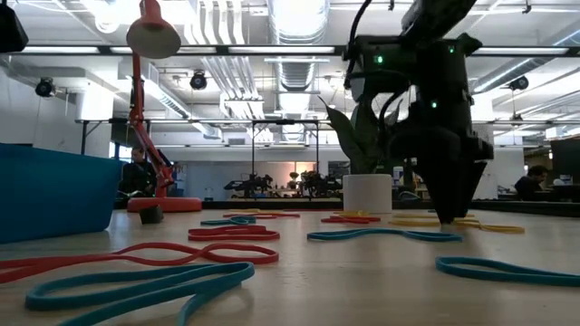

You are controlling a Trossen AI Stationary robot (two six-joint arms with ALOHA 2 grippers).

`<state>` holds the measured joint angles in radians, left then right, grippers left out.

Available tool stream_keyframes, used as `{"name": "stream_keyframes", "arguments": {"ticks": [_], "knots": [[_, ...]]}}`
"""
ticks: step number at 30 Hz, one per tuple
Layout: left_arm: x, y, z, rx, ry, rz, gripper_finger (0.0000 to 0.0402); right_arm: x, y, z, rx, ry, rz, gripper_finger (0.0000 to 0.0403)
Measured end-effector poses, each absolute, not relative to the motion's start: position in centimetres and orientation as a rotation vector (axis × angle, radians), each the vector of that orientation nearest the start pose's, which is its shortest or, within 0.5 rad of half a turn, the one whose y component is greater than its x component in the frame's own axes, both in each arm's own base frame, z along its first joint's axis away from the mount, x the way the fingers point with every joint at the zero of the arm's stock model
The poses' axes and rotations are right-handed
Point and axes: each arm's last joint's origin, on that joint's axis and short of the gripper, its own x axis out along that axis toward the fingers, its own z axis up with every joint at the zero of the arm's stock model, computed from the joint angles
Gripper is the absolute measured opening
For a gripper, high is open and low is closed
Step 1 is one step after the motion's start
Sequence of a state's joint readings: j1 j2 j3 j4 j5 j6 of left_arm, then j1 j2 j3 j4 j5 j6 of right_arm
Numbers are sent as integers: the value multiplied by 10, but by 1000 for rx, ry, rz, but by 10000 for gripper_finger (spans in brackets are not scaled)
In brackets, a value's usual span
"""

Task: Pick and place rubber bands into bin
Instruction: Put the yellow rubber band into the blue bin

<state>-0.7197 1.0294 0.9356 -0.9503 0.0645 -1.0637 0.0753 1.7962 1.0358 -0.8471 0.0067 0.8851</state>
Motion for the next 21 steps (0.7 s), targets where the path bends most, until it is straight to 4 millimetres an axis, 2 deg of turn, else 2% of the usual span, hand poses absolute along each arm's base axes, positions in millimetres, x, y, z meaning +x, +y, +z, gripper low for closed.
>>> {"name": "stream_keyframes", "arguments": {"ticks": [7, 14, 17, 21], "knots": [[136, -121, 283, -580, 1247, -99, 201, 297, 20, 129, 567, 1532, -574, 168], [136, -121, 283, -580, 1246, -99, 201, 297, 19, 127, 590, 1541, -494, 72], [136, -121, 283, -577, 1246, -102, 201, 297, 21, 122, 642, 1535, -386, 31], [136, -121, 283, -577, 1246, -102, 201, 302, 24, 122, 692, 1504, -306, 10]]}}
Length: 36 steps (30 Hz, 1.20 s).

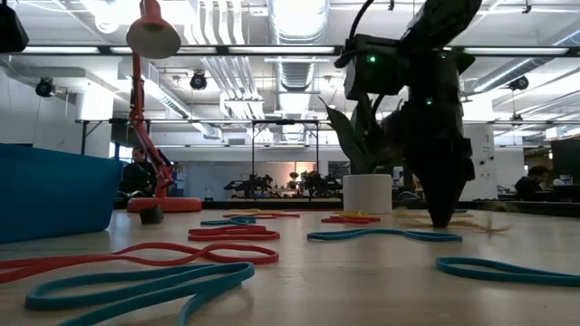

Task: Pick and place rubber bands into bin
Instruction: Put the yellow rubber band into the blue bin

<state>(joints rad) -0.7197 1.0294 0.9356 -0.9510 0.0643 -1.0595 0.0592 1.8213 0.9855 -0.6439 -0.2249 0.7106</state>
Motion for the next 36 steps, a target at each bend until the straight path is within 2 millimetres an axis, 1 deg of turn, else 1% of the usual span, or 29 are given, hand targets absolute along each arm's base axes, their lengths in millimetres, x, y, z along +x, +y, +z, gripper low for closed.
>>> {"name": "stream_keyframes", "arguments": {"ticks": [3, 5, 8, 12, 14, 17, 19, 21, 23, 24, 26, 31, 33, 36], "knots": [[136, -121, 283, -576, 1246, -102, 201, 310, 27, 131, 742, 1465, -224, 8], [136, -121, 283, -573, 1245, -105, 201, 321, 30, 139, 768, 1398, -151, 8], [136, -121, 283, -553, 1238, -113, 201, 342, 32, 167, 797, 1234, -51, 8], [137, -121, 283, -537, 1210, -90, 201, 368, 35, 202, 785, 1070, 9, 8], [137, -120, 283, -526, 1199, -85, 201, 380, 36, 226, 765, 971, 52, 8], [138, -120, 283, -509, 1177, -84, 201, 393, 36, 259, 729, 857, 84, 8], [139, -120, 284, -485, 1147, -74, 201, 399, 35, 276, 711, 798, 82, 8], [141, -119, 285, -441, 1086, -54, 201, 405, 35, 295, 689, 733, 89, 8], [143, -117, 287, -374, 1007, 1, 201, 409, 37, 308, 675, 690, 91, 8], [144, -115, 290, -342, 960, 31, 201, 411, 37, 313, 672, 672, 94, 8], [146, -113, 296, -273, 871, 81, 201, 416, 38, 314, 672, 668, 96, 8], [152, -108, 306, -93, 688, 149, 201, 436, 43, 305, 673, 688, 106, 8], [157, -106, 309, -55, 645, 155, 201, 443, 46, 304, 680, 703, 142, 8], [161, -105, 311, -48, 620, 156, 201, 452, 48, 301, 676, 735, 157, 8]]}}
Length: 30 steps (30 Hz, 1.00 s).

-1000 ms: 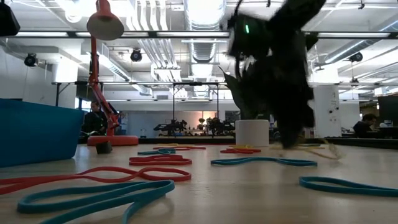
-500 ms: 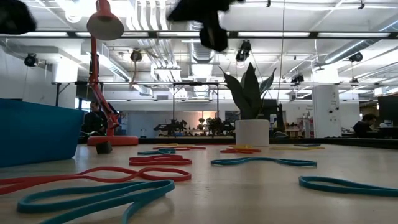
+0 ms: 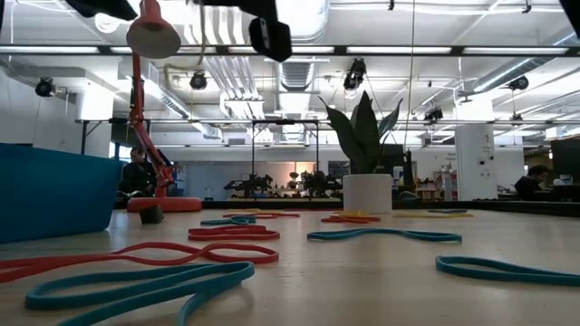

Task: Pick and place rubber bands into bin
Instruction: Put the yellow rubber band into the blue bin

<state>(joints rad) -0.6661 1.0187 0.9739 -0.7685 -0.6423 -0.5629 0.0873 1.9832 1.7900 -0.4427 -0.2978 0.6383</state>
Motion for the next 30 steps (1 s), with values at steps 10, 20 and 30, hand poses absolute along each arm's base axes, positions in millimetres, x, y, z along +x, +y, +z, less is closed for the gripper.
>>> {"name": "stream_keyframes", "arguments": {"ticks": [10, 20, 30], "knots": [[168, -108, 312, 91, 578, 84, 201, 484, 54, 309, 648, 746, 234, 8], [169, -109, 309, 66, 621, 3, 201, 502, 58, 311, 633, 740, 268, 9], [172, -110, 307, 94, 628, -2, 160, 502, 58, 312, 639, 733, 269, 9]]}}
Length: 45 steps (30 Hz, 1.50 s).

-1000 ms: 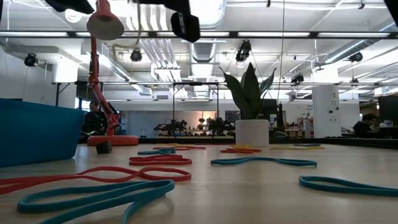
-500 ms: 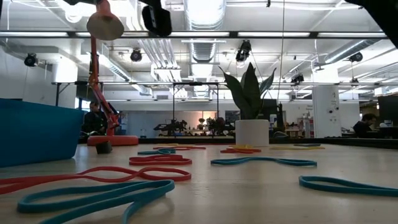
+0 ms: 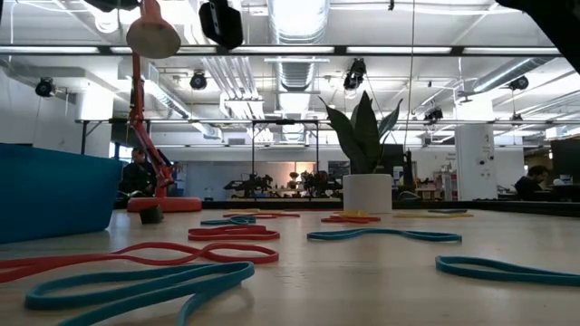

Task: Pick and place rubber bands into bin
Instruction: Put the yellow rubber band into the blue bin

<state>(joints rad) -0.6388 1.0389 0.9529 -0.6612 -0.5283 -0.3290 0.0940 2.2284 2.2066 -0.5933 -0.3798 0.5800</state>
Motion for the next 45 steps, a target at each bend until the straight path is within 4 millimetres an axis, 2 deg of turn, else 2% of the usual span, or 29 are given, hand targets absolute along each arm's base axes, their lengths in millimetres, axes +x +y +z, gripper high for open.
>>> {"name": "stream_keyframes", "arguments": {"ticks": [8, 10, 16, 22, 27, 31, 36, 39, 45], "knots": [[173, -109, 306, 117, 631, -7, 22, 502, 58, 312, 651, 735, 263, 9], [173, -109, 305, 120, 638, -5, 7, 502, 58, 312, 672, 738, 244, 9], [168, -105, 300, 135, 706, 19, 1, 500, 57, 309, 709, 776, 211, 25], [152, -94, 306, 132, 831, 73, 0, 496, 56, 304, 695, 828, 136, 107], [130, -85, 320, -40, 1022, -10, 0, 484, 55, 301, 630, 935, 95, 173], [123, -88, 325, -210, 1101, -153, 0, 470, 53, 295, 610, 1080, 47, 198], [126, -97, 313, -270, 1234, -236, 0, 449, 50, 284, 492, 1297, -78, 203], [127, -104, 298, -305, 1368, -286, 0, 436, 49, 280, 401, 1411, -147, 203], [132, -107, 265, -222, 1471, -174, 2, 425, 56, 269, 313, 1532, -163, 203]]}}
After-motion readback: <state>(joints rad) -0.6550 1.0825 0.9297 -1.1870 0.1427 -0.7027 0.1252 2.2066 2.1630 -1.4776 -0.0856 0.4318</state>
